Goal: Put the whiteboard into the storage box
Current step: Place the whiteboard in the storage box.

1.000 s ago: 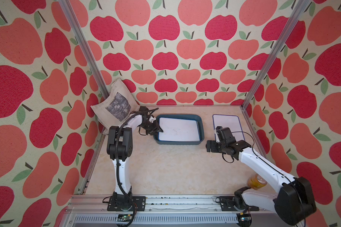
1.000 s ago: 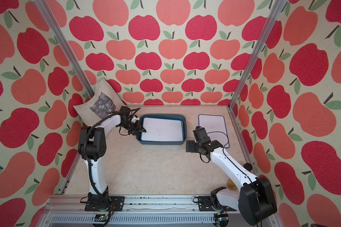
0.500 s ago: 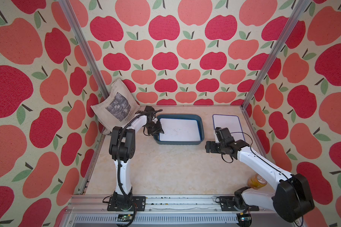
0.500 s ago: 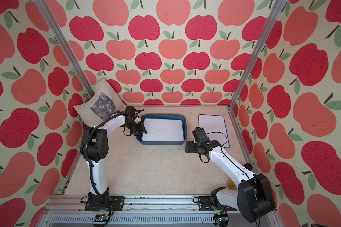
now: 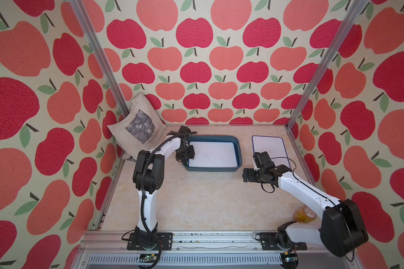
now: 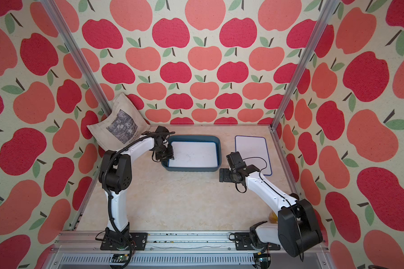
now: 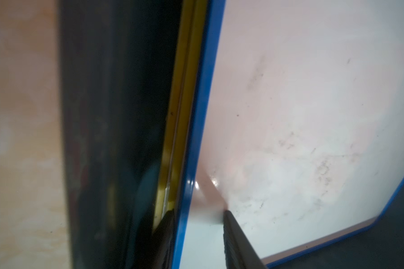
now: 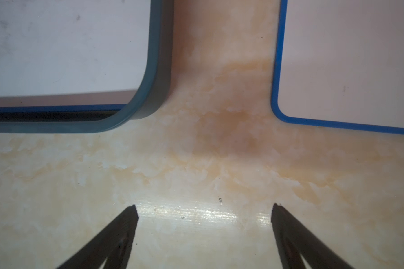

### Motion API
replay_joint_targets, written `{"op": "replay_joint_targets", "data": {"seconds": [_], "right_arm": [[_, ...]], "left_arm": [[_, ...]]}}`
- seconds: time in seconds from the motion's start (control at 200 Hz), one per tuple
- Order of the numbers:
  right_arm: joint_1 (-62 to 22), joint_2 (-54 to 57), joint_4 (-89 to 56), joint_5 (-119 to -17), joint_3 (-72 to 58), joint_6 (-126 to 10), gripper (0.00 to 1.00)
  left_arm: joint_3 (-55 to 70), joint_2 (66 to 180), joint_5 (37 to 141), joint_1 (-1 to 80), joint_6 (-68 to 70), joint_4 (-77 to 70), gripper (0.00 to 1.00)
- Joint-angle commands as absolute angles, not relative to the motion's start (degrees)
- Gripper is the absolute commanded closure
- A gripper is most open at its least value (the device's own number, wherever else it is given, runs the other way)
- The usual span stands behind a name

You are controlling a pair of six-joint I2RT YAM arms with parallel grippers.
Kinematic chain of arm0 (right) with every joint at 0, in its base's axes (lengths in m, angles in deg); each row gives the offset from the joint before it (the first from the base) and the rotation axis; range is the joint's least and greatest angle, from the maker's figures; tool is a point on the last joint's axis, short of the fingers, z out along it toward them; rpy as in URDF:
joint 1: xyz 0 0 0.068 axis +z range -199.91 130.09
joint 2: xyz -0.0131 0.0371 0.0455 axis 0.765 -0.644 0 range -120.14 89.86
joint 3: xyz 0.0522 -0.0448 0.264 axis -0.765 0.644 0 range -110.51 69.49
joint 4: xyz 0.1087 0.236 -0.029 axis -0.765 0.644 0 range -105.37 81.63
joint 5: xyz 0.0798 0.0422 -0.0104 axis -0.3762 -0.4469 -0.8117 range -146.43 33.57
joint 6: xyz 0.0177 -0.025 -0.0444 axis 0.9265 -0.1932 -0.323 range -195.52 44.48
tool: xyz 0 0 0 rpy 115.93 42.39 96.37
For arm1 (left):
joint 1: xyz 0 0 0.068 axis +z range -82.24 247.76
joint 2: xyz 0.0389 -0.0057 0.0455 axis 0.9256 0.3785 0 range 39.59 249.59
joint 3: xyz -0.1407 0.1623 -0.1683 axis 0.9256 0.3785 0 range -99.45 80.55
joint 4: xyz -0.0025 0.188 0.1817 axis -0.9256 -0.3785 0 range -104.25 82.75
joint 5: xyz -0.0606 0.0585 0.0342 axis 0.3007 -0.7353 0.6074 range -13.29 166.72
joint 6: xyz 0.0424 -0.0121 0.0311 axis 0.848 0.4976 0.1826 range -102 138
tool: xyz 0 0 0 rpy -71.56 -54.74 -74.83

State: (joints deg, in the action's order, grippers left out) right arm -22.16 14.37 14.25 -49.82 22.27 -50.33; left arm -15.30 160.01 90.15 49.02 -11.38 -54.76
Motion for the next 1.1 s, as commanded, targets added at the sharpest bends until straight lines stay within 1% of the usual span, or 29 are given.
{"op": "replay_joint_targets", "data": {"seconds": [0.0,0.25,0.395,0.53,0.655,0.775,0.951,1.096], "right_arm": [[-22.2,13.3,14.1,-49.2,22.4,-49.4,0.06],[-22.8,11.8,14.2,-45.8,20.8,-51.3,0.06],[-23.4,10.1,15.0,-45.2,19.3,-51.7,0.06],[-23.9,9.2,14.6,-45.5,18.1,-52.0,0.06],[-24.5,8.0,14.7,-44.8,16.8,-52.5,0.06],[-25.5,6.8,14.0,-44.1,15.9,-53.3,0.06],[-27.4,5.0,9.5,-47.4,15.7,-58.2,0.07],[-28.5,3.2,7.4,-48.2,15.5,-59.4,0.07]], "left_arm": [[-15.5,162.2,87.0,48.4,-14.8,-58.1,0.63],[-17.6,162.7,85.4,47.1,-15.2,-58.3,0.61],[-21.8,163.1,80.6,45.6,-14.0,-62.2,0.6],[-21.8,160.0,80.0,45.5,-13.6,-61.5,0.6],[-20.7,154.9,79.8,45.5,-12.6,-60.4,0.6],[-17.1,148.2,82.4,45.9,-11.6,-57.6,0.59],[-5.0,136.0,93.9,47.6,-11.0,-48.7,0.57],[4.5,126.9,95.4,49.3,-11.0,-47.0,0.55]]}}
